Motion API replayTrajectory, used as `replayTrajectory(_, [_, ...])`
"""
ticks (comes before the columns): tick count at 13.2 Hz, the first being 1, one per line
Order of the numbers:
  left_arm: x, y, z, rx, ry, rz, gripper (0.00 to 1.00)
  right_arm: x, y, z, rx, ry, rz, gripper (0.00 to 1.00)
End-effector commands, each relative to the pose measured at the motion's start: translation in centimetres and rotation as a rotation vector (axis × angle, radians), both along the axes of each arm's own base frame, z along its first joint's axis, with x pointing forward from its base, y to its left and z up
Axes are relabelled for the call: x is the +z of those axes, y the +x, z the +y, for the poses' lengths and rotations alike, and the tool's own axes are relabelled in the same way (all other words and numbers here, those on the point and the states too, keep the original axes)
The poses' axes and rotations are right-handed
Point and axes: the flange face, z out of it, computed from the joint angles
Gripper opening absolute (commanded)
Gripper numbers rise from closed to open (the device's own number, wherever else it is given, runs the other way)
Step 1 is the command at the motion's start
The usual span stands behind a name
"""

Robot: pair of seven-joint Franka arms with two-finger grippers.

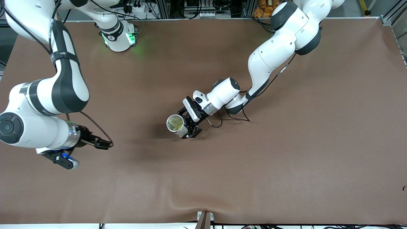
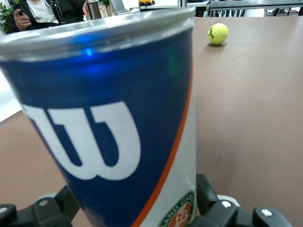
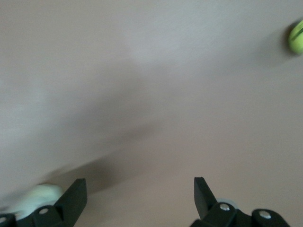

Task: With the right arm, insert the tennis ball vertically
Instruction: 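Move the right gripper back to the second tennis ball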

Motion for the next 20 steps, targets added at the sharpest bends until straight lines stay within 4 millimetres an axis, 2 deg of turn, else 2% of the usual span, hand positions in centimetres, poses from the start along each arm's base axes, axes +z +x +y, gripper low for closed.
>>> replayTrajectory(1, [0.6,-0.1,-0.1,-0.003,-0.005,-0.005,1.0,-1.8,-0.1,-5.7,0.147,-0.039,0.035,1.0])
replayTrajectory(2, [0.6,-0.1,-0.1,-0.003,-0.006,-0.006,1.0,-2.6,0.0,-8.5,0.227,-0.022,0.048,1.0])
replayTrajectory(3, [0.6,0.0,0.0,-0.002,-0.005,-0.005,1.0,-3.8,0.0,-12.3,0.281,-0.018,0.059,1.0])
replayTrajectory(7, [0.6,0.1,0.1,0.0,-0.004,-0.005,1.0,-7.8,0.1,-22.3,0.453,0.006,0.03,1.0])
replayTrajectory(10, [0.6,0.1,0.1,0.0,-0.004,-0.005,1.0,-11.9,-0.2,-27.1,0.527,0.038,0.007,1.0])
replayTrajectory(13, [0.6,0.1,0.1,0.0,-0.004,-0.005,1.0,-14.4,0.5,-28.2,0.595,0.026,-0.049,1.0])
replayTrajectory(15, [0.5,0.1,0.1,0.0,-0.003,-0.005,1.0,-17.2,0.2,-31.3,0.621,0.011,-0.091,1.0])
replayTrajectory(20, [0.6,0.1,0.1,0.0,-0.004,-0.005,0.99,-18.9,-0.2,-32.0,0.643,0.022,-0.087,1.0])
